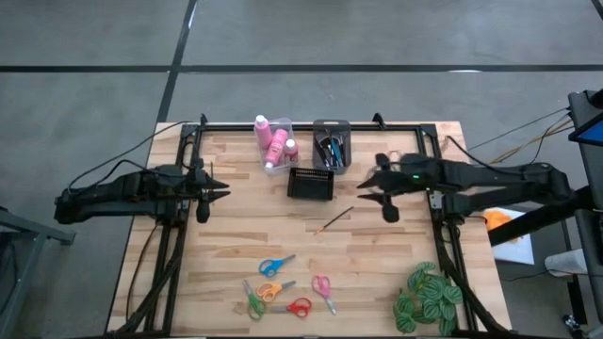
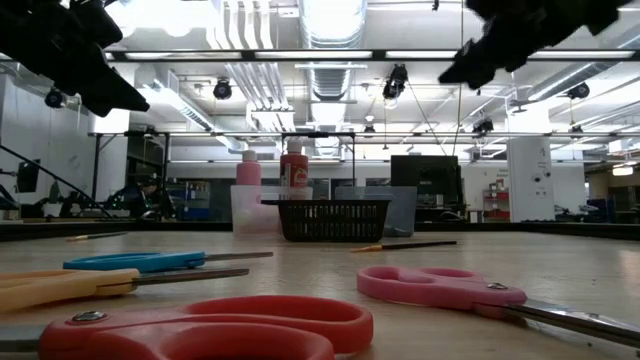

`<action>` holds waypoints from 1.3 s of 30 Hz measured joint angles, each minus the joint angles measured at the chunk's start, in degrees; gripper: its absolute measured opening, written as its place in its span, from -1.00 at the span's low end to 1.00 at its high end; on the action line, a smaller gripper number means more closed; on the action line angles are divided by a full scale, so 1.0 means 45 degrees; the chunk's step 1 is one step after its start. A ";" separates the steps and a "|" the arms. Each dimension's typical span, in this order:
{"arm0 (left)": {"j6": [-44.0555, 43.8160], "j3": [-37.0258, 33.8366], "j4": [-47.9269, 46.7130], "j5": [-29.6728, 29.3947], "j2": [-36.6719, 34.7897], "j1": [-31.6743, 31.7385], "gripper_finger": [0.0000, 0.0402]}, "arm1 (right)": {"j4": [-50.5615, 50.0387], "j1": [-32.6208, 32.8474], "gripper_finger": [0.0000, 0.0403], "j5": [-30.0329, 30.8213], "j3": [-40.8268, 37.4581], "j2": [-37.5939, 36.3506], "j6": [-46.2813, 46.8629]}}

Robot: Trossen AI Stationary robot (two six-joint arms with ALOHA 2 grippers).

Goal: Pick & Place Paint Supplies
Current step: Put the black paint brush into the gray bin

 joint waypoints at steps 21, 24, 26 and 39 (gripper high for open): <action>0.0000 0.0000 0.0000 0.0001 0.0000 -0.0001 -0.49 | -0.3092 0.0003 -0.40 -0.1594 0.3572 0.7814 -0.3400; 0.0005 0.0002 0.0000 -0.0002 0.0000 0.0000 -0.49 | -0.3094 0.0004 -0.40 -0.1271 0.3567 0.8531 -0.3342; 0.0002 0.0002 0.0000 0.0001 0.0000 -0.0004 -0.49 | -0.3099 0.0005 -0.40 -0.0973 0.3567 0.8952 -0.3468; 0.0001 0.0004 0.0000 0.0000 0.0000 0.0000 -0.49 | -0.2697 0.0005 -0.40 0.0031 0.3558 1.0497 -0.4307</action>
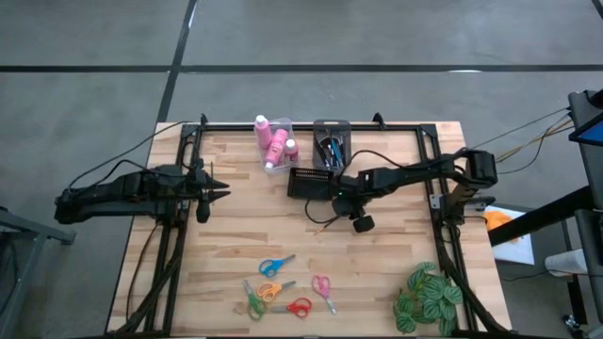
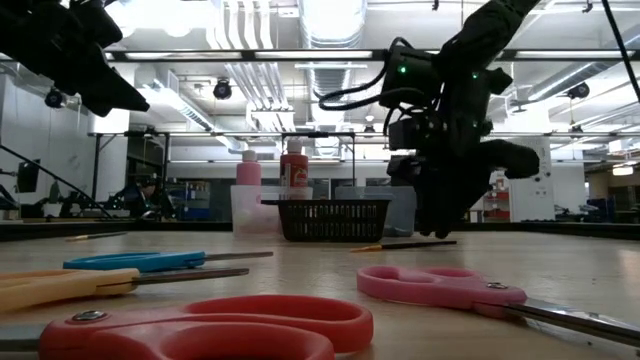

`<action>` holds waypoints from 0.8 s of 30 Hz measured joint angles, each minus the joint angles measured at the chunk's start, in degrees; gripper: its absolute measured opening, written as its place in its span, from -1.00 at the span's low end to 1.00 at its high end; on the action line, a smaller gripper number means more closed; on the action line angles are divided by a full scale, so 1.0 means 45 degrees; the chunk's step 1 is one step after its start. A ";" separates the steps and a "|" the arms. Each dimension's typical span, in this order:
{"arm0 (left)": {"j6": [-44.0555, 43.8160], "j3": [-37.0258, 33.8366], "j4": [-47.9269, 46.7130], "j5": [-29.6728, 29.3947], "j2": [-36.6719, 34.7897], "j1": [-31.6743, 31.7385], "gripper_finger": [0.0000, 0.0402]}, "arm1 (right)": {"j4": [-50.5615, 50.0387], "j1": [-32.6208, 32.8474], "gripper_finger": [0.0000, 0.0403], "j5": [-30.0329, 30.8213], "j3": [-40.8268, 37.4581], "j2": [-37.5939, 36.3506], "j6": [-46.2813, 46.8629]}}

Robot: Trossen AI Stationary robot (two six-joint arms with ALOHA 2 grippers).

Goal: Pick & Place Paint Supplies
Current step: Put the black paint brush into the gray bin

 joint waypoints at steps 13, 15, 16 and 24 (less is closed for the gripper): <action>-0.0001 -0.0004 -0.0004 0.0001 0.0000 -0.0001 -0.49 | 0.0174 0.0061 -0.40 0.0924 -0.0267 0.0142 -0.0523; 0.0004 -0.0003 -0.0005 0.0001 0.0000 -0.0005 -0.49 | 0.0378 0.0134 -0.40 0.0930 -0.0450 0.0107 -0.0519; 0.0004 -0.0004 -0.0005 0.0001 0.0000 0.0000 -0.49 | 0.0536 0.0164 -0.40 0.0934 -0.0550 0.0093 -0.0432; 0.0004 -0.0004 -0.0005 0.0000 0.0000 0.0000 -0.49 | 0.1528 0.0243 -0.40 0.0993 -0.1185 0.0045 -0.0324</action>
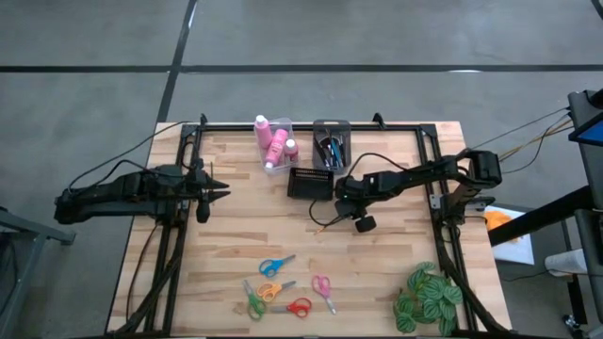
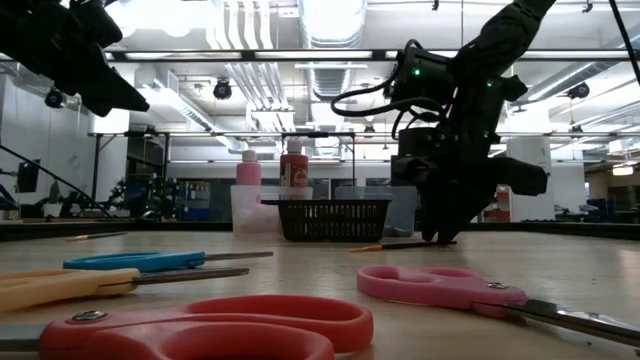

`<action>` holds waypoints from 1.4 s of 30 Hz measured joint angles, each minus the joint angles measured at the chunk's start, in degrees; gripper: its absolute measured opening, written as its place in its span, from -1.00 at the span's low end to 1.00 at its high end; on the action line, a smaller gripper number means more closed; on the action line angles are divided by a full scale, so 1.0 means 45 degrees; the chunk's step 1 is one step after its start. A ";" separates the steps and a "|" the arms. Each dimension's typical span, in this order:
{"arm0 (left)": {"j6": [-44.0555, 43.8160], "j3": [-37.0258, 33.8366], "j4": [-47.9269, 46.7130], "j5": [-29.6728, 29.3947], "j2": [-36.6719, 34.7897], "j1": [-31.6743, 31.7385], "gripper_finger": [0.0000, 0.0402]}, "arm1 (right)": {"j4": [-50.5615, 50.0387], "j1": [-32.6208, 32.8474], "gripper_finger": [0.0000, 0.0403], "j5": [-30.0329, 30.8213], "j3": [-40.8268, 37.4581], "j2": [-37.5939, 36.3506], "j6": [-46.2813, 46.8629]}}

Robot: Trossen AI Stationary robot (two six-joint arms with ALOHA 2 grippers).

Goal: Pick & Place Paint Supplies
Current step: Put the black paint brush into the gray bin

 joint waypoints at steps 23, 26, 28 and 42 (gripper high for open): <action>0.0000 0.0003 0.0000 0.0001 0.0000 0.0000 -0.49 | -0.0222 0.0005 -0.91 -0.0205 -0.0033 -0.0242 0.0387; 0.0000 0.0000 0.0000 0.0001 0.0000 -0.0003 -0.49 | -0.0299 0.0005 -0.92 -0.0150 -0.0079 -0.0602 0.0405; 0.0000 0.0000 0.0000 0.0000 0.0000 -0.0003 -0.49 | -0.0494 0.0005 -0.92 -0.0102 -0.0117 -0.0962 0.0402; 0.0000 0.0002 0.0000 -0.0002 0.0000 0.0000 -0.49 | -0.0360 -0.0028 -0.92 -0.0099 -0.0023 -0.4127 0.2736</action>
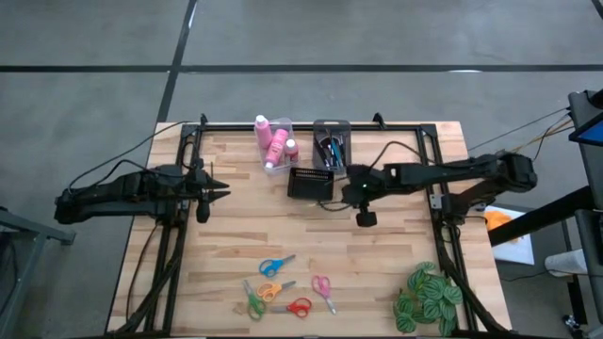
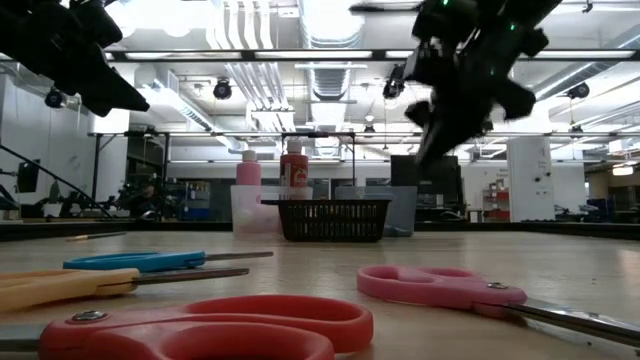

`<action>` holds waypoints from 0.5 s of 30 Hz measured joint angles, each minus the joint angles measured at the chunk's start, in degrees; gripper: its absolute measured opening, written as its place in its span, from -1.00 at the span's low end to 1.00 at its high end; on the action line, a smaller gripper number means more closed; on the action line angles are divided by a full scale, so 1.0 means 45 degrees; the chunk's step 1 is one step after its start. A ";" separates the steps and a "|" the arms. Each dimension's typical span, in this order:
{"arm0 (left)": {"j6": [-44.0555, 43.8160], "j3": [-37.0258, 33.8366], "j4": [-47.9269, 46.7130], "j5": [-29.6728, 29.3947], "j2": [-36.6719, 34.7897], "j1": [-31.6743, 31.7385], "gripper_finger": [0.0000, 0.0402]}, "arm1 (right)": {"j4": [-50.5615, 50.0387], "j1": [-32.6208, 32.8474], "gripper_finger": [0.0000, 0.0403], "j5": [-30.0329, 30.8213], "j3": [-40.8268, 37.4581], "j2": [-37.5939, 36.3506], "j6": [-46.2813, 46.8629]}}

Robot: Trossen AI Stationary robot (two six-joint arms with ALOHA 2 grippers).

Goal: Pick & Place Paint Supplies
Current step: Put the black paint brush into the gray bin

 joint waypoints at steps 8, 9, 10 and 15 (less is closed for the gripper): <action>-0.0002 0.0000 0.0002 0.0003 0.0000 -0.0002 -0.49 | 0.0117 -0.0447 -0.92 0.0839 0.0582 -0.1647 0.4228; 0.0000 -0.0002 0.0001 0.0002 0.0000 0.0000 -0.49 | 0.0106 -0.0567 -0.92 0.1122 0.0727 -0.1713 0.4950; 0.0000 -0.0001 0.0000 0.0003 0.0000 -0.0001 -0.49 | 0.0125 -0.0712 -0.92 0.1405 0.0876 -0.1738 0.5631; 0.0000 0.0003 0.0000 -0.0002 0.0000 -0.0005 -0.49 | 0.0085 -0.1700 -0.92 0.2092 0.1703 -0.1422 0.8111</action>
